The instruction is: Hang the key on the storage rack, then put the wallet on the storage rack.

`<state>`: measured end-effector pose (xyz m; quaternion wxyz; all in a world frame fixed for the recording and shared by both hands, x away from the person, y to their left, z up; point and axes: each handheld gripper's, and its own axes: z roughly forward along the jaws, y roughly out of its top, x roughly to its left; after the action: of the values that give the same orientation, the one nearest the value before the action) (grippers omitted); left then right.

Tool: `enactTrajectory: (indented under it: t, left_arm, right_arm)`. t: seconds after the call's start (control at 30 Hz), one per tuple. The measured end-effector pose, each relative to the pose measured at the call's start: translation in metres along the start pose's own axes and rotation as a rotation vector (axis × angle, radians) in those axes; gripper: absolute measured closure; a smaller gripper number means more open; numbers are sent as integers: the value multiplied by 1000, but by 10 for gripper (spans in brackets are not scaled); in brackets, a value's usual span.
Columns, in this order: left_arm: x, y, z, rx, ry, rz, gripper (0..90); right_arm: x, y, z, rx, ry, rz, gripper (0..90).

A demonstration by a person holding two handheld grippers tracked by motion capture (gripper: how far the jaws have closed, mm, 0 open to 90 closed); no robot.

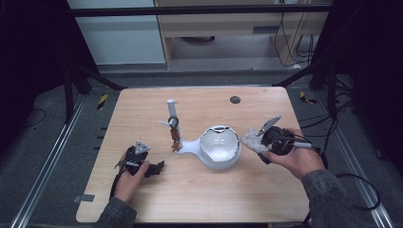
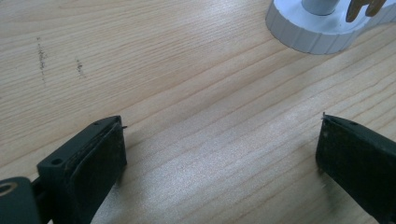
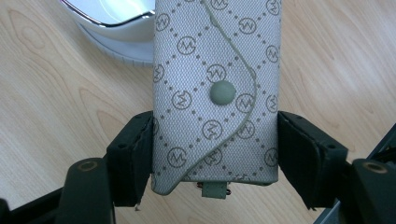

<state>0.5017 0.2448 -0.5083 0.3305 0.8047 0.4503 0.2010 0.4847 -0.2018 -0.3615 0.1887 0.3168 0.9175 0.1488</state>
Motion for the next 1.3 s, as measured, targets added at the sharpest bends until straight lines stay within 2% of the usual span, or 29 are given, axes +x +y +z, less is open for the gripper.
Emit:
enactTrajectory:
  t: [0.77,1.3]
  left_arm:
    - [0,0,0,-3,0,-3,10]
    - [-1,0,0,-4,2,-1,8]
  right_arm:
    - [17,27,-21,-24,-2,-90,312]
    - [33,41,-17,-17,18,-146,312]
